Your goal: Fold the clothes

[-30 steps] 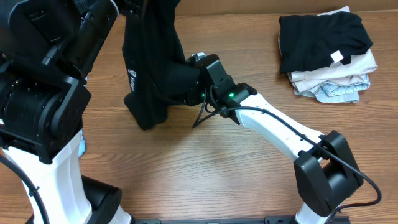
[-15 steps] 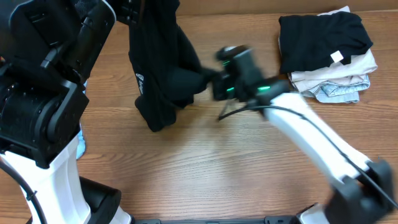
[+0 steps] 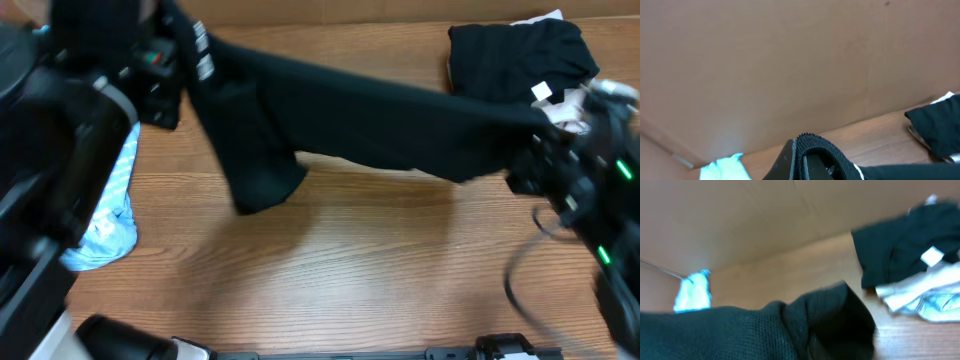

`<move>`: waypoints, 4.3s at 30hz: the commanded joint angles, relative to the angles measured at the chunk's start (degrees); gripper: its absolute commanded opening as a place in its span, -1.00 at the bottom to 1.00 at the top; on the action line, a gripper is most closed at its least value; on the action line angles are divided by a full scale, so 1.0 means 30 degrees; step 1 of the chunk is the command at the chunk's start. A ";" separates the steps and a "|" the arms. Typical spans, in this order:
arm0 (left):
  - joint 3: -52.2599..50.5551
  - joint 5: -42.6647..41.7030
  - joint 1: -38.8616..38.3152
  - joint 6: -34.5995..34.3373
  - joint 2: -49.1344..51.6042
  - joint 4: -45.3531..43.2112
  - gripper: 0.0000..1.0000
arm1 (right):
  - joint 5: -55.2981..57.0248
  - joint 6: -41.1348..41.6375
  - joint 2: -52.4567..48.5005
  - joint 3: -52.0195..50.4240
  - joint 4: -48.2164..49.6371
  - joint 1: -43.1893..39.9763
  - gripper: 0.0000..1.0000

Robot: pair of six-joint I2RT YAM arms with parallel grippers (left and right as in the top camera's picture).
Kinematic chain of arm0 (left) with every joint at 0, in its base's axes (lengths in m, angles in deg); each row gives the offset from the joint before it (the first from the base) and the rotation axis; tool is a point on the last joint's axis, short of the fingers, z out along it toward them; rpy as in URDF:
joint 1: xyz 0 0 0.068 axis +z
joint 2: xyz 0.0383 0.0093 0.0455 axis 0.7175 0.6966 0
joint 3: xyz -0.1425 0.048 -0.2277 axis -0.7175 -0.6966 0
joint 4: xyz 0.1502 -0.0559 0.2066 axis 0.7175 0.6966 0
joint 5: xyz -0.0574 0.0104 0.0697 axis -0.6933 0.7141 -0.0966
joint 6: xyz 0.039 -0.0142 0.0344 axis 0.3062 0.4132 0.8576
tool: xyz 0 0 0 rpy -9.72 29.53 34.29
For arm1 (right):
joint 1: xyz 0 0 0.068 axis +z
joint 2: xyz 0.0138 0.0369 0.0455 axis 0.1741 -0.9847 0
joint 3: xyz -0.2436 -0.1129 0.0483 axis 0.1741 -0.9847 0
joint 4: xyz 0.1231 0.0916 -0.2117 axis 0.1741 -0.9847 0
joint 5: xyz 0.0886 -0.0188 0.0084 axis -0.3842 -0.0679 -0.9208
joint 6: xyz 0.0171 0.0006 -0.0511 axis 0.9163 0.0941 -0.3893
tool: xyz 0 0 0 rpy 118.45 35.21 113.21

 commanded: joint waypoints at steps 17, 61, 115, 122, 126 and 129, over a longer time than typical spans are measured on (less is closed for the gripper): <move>0.0131 0.6411 0.0087 -0.2929 -0.2798 0.4488 -0.91 | 0.3519 0.0903 0.4765 0.3118 -0.4794 -0.0160 -0.92; -0.1515 0.0685 0.4670 -0.6069 2.0924 -1.3151 1.00 | 0.1472 0.2630 -1.8761 -0.4167 2.5886 0.0845 1.00; -2.0065 -0.5027 0.4320 -0.5923 0.2616 0.2361 0.63 | 0.0612 0.4524 -0.3614 -0.6484 -0.4277 0.0328 0.96; -2.5092 -0.4983 0.1559 -0.6237 0.2127 -0.0284 0.58 | 0.0095 0.4517 -0.5639 -0.7162 -0.3570 0.0328 0.96; -2.7999 -0.5894 -0.0328 -0.6601 -0.0357 -0.2047 0.54 | 0.0102 0.4510 -0.6273 -0.7162 -0.3155 0.0328 0.97; -3.0214 -0.6156 -0.1741 -0.6594 -0.2412 -0.3257 0.47 | 0.0124 0.4517 -0.6288 -0.7162 -0.2878 0.0328 0.99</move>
